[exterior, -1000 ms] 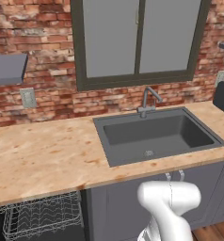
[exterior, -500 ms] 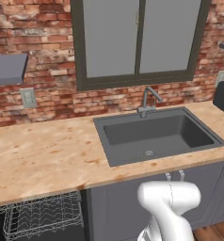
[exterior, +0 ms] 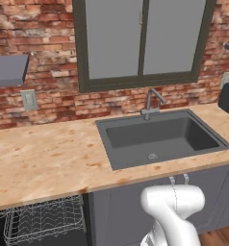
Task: Open the dishwasher door and pull out the top rack.
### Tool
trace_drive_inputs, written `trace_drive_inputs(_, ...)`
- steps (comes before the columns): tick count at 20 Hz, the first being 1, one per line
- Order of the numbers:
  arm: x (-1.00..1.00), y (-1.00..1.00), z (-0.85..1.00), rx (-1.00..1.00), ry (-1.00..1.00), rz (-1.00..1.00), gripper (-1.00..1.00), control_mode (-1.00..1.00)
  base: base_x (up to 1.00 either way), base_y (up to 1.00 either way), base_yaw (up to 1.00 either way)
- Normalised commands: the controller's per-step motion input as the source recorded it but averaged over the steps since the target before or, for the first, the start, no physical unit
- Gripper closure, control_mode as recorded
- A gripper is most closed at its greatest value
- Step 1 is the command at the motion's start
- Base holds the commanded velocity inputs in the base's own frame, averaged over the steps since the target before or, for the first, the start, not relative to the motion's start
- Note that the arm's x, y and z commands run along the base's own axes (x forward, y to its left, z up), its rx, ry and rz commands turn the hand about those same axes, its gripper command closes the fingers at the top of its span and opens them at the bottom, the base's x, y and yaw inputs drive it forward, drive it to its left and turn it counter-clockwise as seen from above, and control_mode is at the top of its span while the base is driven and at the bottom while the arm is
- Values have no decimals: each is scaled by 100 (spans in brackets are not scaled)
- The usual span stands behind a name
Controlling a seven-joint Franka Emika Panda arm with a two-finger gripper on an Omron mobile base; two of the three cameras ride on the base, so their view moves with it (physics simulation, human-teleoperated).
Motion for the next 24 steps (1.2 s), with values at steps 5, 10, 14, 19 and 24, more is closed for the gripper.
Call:
trace_drive_inputs(5,21,0,62,0,-1,2,-100,-100,0,0,0)
trace_drive_inputs(10,-4,2,62,0,0,4,-100,-100,0,0,0)
trace_drive_inputs(14,-19,6,62,0,-1,6,-100,-100,0,0,0)
trace_drive_inputs(19,-40,1,62,0,-3,6,-100,-100,0,0,0)
trace_drive_inputs(24,-59,0,57,5,-3,1,-100,-100,0,0,0)
